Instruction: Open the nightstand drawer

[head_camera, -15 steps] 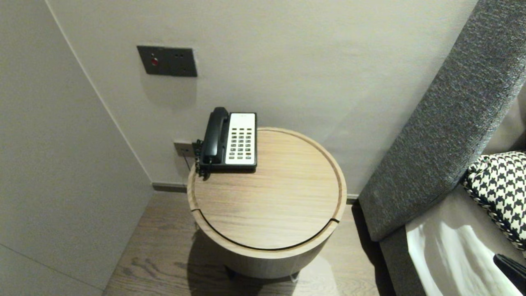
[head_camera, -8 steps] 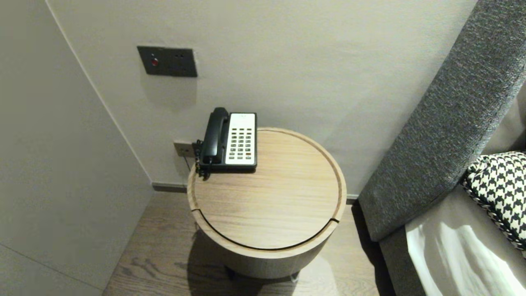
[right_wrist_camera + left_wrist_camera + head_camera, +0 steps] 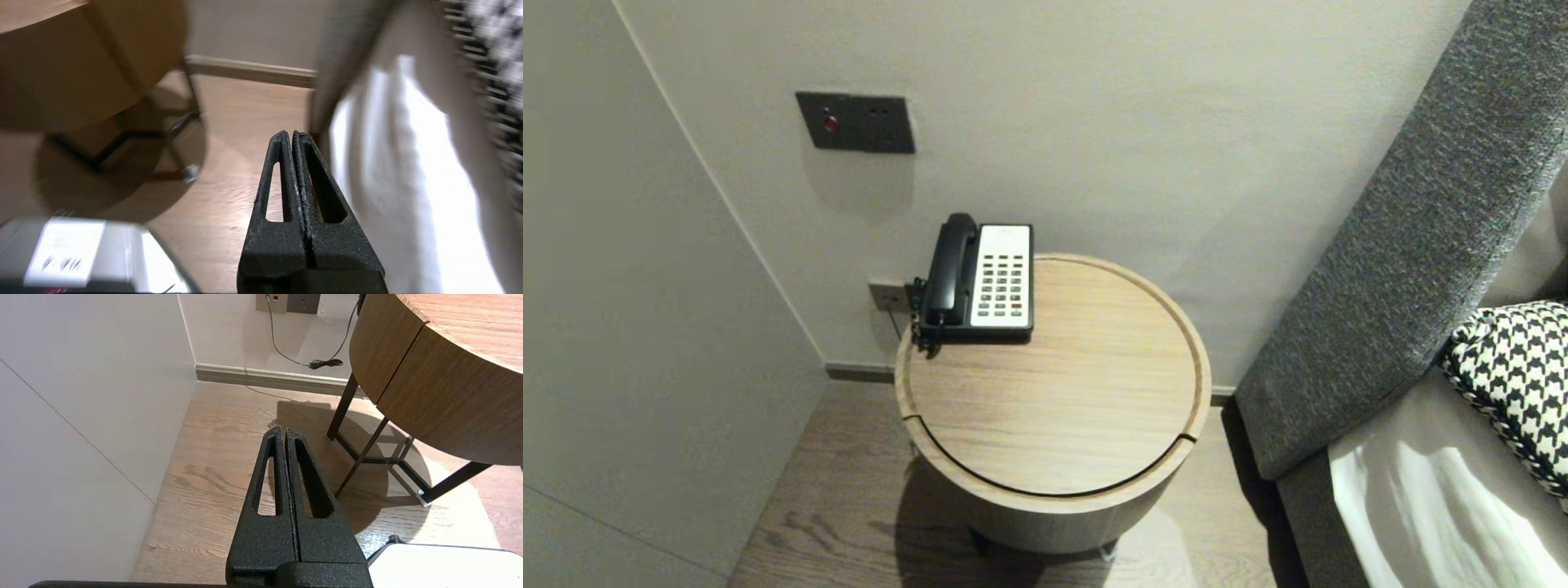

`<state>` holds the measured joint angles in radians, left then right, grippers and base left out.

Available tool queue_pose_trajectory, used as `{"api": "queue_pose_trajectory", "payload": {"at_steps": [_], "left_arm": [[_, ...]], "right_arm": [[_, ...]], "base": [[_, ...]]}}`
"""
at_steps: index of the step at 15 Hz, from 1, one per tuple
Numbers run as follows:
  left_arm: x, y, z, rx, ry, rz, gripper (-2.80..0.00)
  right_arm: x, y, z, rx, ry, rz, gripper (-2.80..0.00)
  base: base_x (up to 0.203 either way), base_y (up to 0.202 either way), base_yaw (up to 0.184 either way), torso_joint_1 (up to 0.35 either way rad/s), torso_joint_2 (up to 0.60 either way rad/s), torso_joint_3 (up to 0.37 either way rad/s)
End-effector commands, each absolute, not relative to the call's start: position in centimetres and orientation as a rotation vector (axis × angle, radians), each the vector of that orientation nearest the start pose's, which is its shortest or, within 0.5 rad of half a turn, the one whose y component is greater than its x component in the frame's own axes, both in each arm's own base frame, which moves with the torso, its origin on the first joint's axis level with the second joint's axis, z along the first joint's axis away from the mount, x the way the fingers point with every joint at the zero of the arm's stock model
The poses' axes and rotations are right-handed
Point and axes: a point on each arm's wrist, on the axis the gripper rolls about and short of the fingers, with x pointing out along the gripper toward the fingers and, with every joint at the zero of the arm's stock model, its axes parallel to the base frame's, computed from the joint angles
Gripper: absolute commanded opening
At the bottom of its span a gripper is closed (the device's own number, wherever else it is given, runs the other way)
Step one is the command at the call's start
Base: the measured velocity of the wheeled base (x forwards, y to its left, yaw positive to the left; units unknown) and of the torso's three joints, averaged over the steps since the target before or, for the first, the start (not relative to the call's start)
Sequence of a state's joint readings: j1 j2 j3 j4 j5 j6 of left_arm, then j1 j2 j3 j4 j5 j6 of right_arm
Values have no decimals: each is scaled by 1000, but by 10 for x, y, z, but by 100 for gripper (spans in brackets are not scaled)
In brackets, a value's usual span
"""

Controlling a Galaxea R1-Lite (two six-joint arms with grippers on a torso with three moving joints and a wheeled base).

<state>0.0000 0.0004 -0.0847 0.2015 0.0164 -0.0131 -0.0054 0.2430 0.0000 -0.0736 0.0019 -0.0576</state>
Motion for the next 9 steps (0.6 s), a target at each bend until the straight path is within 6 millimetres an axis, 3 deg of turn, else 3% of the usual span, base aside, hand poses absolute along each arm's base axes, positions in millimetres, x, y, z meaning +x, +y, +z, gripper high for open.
{"api": "queue_pose_trajectory", "payload": {"at_steps": [1,9], "left_arm": [[-31,0,78,-13,116,18,-280],[-31,0,78,-13,118,18,-280]], "right_arm": [[-3,0,77,-48,187,-35,-280],[-17,0,76,-35,16,-10,-280]], "base": [[0,0,0,0,0,0],[0,0,0,0,0,0]]}}
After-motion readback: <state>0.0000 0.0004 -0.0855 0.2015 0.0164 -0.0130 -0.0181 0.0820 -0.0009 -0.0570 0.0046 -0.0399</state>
